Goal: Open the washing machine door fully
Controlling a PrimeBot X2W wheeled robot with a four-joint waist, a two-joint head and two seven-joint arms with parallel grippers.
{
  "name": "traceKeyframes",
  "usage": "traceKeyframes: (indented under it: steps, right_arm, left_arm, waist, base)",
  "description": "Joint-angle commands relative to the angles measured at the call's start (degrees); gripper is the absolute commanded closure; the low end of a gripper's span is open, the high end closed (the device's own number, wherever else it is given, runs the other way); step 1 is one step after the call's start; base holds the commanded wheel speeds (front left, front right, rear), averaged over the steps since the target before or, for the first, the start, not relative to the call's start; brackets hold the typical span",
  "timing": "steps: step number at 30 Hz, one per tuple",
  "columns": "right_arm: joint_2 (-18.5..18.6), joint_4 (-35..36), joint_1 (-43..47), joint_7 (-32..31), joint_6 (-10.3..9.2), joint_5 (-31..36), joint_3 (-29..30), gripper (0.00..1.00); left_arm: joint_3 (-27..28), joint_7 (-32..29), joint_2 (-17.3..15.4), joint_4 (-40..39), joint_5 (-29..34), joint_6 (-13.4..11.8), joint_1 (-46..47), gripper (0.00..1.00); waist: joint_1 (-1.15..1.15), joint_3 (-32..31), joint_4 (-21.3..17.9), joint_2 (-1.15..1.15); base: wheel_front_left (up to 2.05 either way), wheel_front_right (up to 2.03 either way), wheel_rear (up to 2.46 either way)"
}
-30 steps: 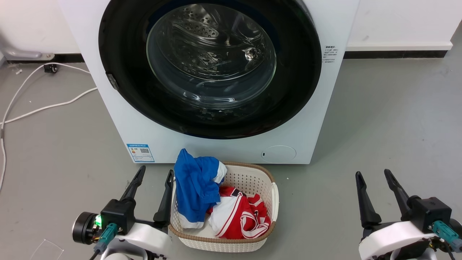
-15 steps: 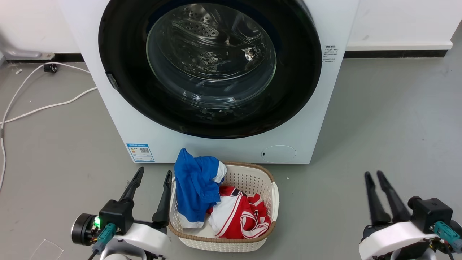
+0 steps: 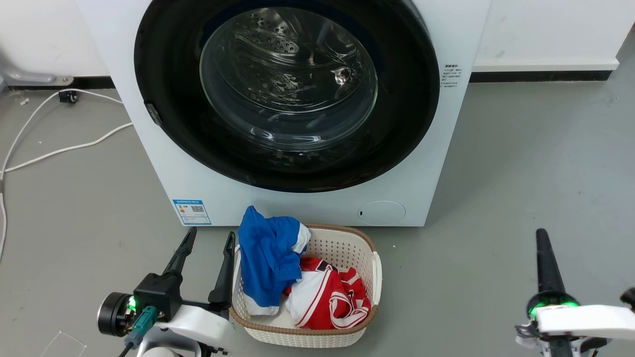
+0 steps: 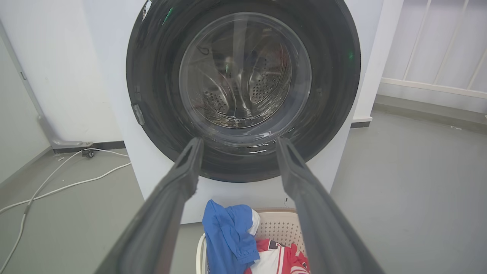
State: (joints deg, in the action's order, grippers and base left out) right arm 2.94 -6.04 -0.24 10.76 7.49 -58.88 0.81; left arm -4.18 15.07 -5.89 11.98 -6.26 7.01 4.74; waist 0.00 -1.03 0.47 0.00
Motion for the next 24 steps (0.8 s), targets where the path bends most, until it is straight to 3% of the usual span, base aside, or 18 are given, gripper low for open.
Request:
traceKeyframes:
  steps: [1, 4, 8, 12, 17, 24]
  right_arm:
    - [-0.08, -0.39, -1.18, 0.42, 0.0, -7.83, 0.23, 1.0]
    - [-0.07, -0.6, -2.75, 0.58, 0.01, -23.51, 1.89, 1.0]
    - [-0.04, -1.81, -6.69, -1.29, 0.01, -36.98, 6.16, 1.0]
    - [2.29, -4.8, -11.04, -3.38, 0.01, -42.88, 9.21, 1.0]
    - [9.34, -13.05, -20.47, -5.14, 0.01, -47.57, 11.65, 1.0]
    - [20.41, -24.78, -34.81, -9.29, 0.01, -47.46, 7.26, 1.0]
  left_arm:
    - [0.08, 0.14, 0.23, -0.26, 0.14, 0.02, 0.09, 0.0]
    - [0.2, 0.14, 0.32, -0.55, 0.26, 0.06, 0.13, 0.0]
    - [0.37, 0.14, 0.56, -1.02, 0.4, 0.11, 0.31, 0.0]
    - [0.49, 0.14, 0.64, -1.52, 0.48, 0.15, 0.84, 0.0]
    - [0.2, 0.14, 0.76, -2.48, 0.79, 0.22, 2.21, 0.0]
    - [-0.29, 0.14, 0.83, -4.38, 0.82, 0.34, 5.46, 0.0]
  waist:
    - [0.0, 0.04, 0.03, 0.0]
    - [0.0, 0.26, -0.02, 0.0]
    - [0.0, 0.92, -0.38, 0.0]
    - [0.0, 2.02, -0.58, 0.0]
    - [0.0, 4.65, -0.22, 0.0]
    - [0.0, 9.76, 0.9, 0.0]
  base:
    - [0.0, 0.0, 0.0]
    - [0.0, 0.0, 0.0]
    - [0.0, 0.0, 0.0]
    - [0.0, 0.0, 0.0]
    - [0.0, 0.0, 0.0]
    - [0.0, 0.0, 0.0]
